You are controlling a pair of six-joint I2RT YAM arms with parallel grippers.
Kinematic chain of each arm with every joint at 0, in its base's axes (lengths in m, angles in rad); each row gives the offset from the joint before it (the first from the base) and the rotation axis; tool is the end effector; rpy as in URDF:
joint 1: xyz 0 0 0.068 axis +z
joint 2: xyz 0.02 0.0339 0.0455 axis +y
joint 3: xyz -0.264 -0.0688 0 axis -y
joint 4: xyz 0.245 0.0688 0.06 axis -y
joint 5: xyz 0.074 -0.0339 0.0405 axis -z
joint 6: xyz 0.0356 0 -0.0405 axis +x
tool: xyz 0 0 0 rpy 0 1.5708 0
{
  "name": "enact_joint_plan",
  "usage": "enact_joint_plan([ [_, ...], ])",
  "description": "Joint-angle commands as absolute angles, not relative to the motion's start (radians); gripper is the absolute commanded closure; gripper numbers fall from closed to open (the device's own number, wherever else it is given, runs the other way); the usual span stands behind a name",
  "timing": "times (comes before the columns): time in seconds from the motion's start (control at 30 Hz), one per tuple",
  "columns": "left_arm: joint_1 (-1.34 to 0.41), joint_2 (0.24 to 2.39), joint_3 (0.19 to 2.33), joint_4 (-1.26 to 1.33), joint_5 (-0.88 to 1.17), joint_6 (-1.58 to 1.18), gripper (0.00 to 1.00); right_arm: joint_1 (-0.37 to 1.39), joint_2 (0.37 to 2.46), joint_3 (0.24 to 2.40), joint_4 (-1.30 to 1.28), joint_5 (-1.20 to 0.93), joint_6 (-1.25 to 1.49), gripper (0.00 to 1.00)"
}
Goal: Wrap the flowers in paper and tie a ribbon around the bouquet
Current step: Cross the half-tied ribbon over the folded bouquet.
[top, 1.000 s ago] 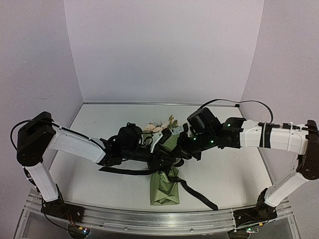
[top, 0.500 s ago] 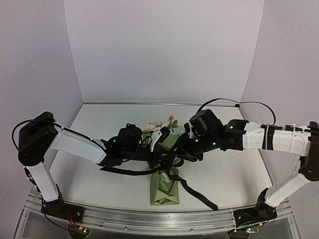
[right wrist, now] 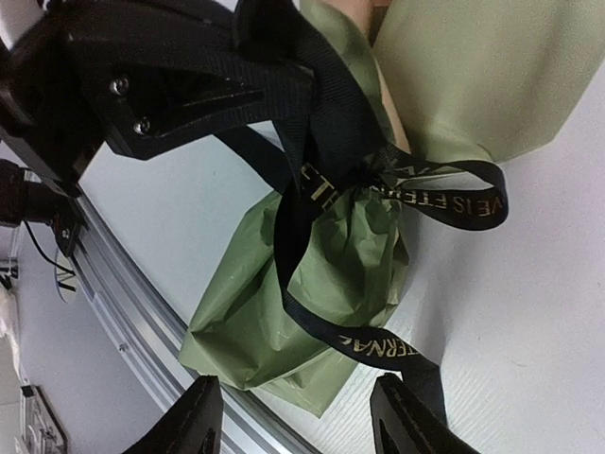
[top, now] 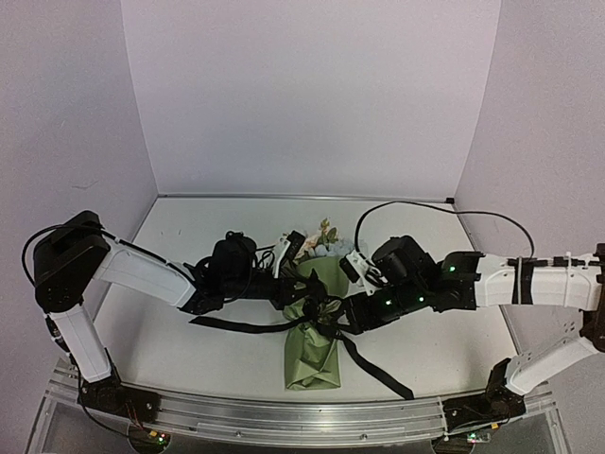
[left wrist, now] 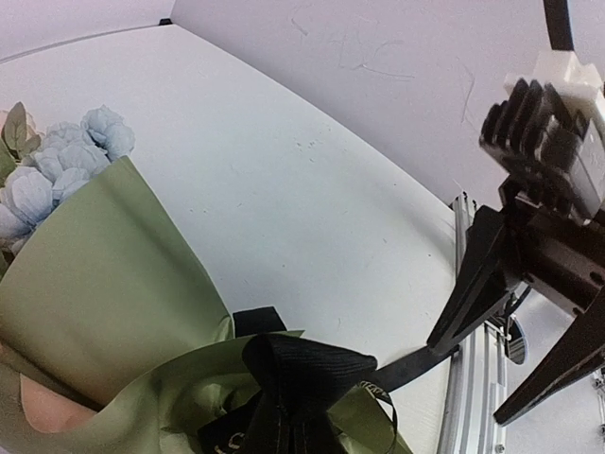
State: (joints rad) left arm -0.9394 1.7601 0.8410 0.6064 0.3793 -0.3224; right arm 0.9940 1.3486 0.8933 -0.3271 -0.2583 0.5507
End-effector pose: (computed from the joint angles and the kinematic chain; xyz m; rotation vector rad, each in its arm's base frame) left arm 0.2065 -0.3047 0.1814 0.8869 1.8489 -1.1865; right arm 0.1479 0.2440 0.2407 -0.7014 2.4800 0.9864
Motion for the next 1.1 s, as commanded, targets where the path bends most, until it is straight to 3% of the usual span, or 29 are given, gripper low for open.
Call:
enact_joint_plan([
  [0.0, -0.927, 1.717, 0.860, 0.634, 0.467, -0.354, 1.00, 1.002, 1.423, 0.992, -0.334, -0.277, 0.349, 0.44],
  [0.3, -0.894, 1.723, 0.869, 0.576, 0.560, -0.358, 1.00, 1.008, 1.511, 1.047, -0.353, -0.297, 0.263, 0.42],
  [0.7, -0.836, 1.781, 0.954, 0.510, 0.923, -0.441, 1.00, 1.032, 1.587, 1.088, -0.353, -0.255, 0.176, 0.47],
  [1.07, -0.825, 1.820, 0.950, 0.608, 0.970, -0.550, 1.00, 1.067, 1.674, 1.142, -0.355, -0.185, 0.149, 0.50],
])
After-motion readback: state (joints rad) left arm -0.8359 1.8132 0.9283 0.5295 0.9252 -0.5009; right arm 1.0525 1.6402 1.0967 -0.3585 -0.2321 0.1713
